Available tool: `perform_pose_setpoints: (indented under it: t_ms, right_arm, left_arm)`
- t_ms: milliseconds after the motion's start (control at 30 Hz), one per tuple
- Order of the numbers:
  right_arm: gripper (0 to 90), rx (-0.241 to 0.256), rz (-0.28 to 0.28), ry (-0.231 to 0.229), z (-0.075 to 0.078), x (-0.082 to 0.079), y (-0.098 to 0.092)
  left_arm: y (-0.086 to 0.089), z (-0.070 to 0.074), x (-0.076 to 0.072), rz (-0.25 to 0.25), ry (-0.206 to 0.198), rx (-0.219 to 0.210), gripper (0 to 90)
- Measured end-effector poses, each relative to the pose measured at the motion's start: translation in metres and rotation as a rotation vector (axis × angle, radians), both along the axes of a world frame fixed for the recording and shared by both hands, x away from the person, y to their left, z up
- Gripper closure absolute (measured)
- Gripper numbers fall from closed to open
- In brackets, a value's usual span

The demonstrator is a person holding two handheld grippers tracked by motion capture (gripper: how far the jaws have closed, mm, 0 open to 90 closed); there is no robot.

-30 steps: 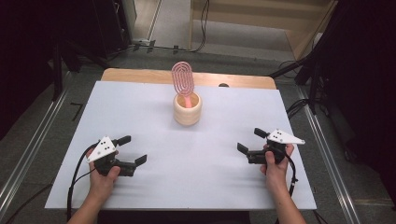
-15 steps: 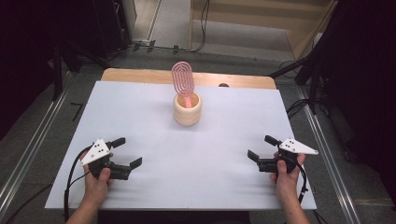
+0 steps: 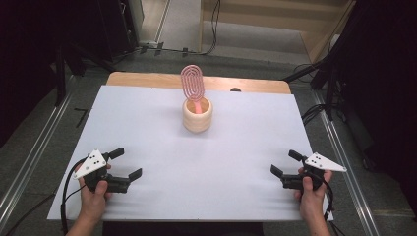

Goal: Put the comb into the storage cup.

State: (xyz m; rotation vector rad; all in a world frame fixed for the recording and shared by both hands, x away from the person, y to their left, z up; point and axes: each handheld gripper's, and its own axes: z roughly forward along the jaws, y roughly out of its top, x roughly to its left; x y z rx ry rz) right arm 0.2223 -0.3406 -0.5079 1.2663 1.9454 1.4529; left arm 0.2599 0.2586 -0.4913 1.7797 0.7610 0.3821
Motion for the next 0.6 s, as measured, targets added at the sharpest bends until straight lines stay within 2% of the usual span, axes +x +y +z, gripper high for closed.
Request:
perform_pose_setpoints:
  t_ms: [367, 600]
  right_arm:
    - [0.0, 0.013, -0.027, 0.001, -0.002, -0.010, -0.018]
    - [0.0, 0.004, -0.034, 0.004, -0.005, -0.011, -0.024]
  left_arm:
    - [0.008, 0.000, -0.004, 0.016, 0.002, 0.004, 0.0]
    - [0.013, 0.000, -0.007, 0.028, 0.004, 0.001, 0.0]
